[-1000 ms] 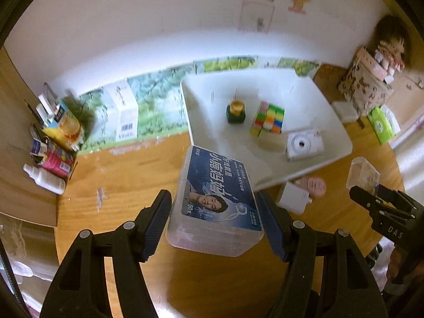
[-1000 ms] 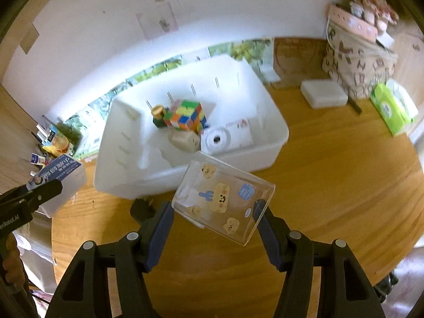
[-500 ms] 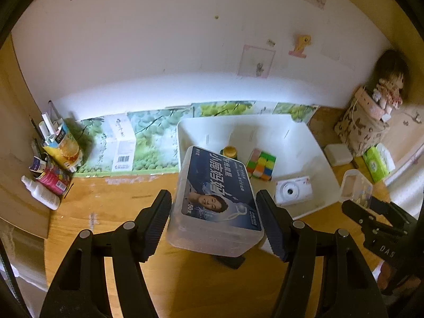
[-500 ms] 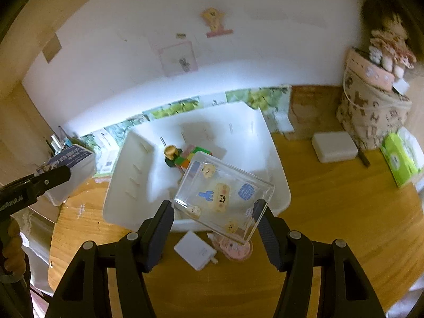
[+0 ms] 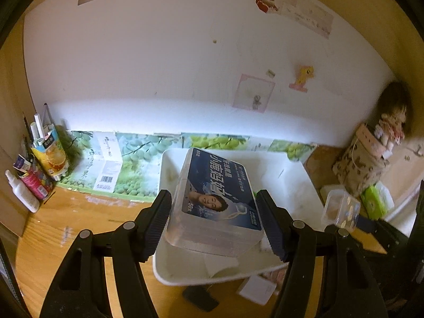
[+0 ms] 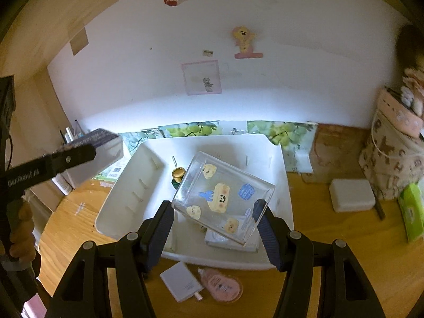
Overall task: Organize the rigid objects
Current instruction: 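Lower both boxes into the tray and open both grippers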
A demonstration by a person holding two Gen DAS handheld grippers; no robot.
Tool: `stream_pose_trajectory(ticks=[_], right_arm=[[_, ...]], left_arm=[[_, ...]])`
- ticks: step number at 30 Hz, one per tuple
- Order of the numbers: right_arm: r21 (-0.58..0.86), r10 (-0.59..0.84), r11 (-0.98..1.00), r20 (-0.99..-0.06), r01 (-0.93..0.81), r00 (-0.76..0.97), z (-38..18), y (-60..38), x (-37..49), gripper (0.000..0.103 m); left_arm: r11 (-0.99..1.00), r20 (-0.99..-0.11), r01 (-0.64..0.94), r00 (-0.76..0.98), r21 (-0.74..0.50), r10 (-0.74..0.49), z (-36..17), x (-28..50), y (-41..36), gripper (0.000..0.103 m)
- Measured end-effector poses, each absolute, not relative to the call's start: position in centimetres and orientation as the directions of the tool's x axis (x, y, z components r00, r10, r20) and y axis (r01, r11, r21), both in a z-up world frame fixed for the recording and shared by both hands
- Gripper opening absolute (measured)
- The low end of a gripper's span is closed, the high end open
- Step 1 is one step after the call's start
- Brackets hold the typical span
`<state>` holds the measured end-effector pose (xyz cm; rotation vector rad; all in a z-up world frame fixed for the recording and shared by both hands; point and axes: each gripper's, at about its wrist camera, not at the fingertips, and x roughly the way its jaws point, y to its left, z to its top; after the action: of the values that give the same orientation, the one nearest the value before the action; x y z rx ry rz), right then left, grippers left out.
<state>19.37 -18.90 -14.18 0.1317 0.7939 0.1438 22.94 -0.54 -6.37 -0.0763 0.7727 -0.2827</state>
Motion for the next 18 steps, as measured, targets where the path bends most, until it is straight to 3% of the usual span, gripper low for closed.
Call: stream_pose_trajectory(ticks=[16, 18], right_arm=[[0.246, 0.266, 0.961, -0.682, -0.129, 0.681, -17.5, -20.1, 21.9, 0.064], [0.247, 0.27, 0.96, -0.688, -0.133, 0.674, -17.8, -19.9, 22.1, 0.071]], left_arm=[[0.97, -0.709, 0.173, 0.662, -0.17, -0.242, -8.6, 25.4, -2.4, 0.07], [0.97, -0.719, 0.166, 0.651, -0.175, -0.241, -8.7, 25.5, -2.3, 0.07]])
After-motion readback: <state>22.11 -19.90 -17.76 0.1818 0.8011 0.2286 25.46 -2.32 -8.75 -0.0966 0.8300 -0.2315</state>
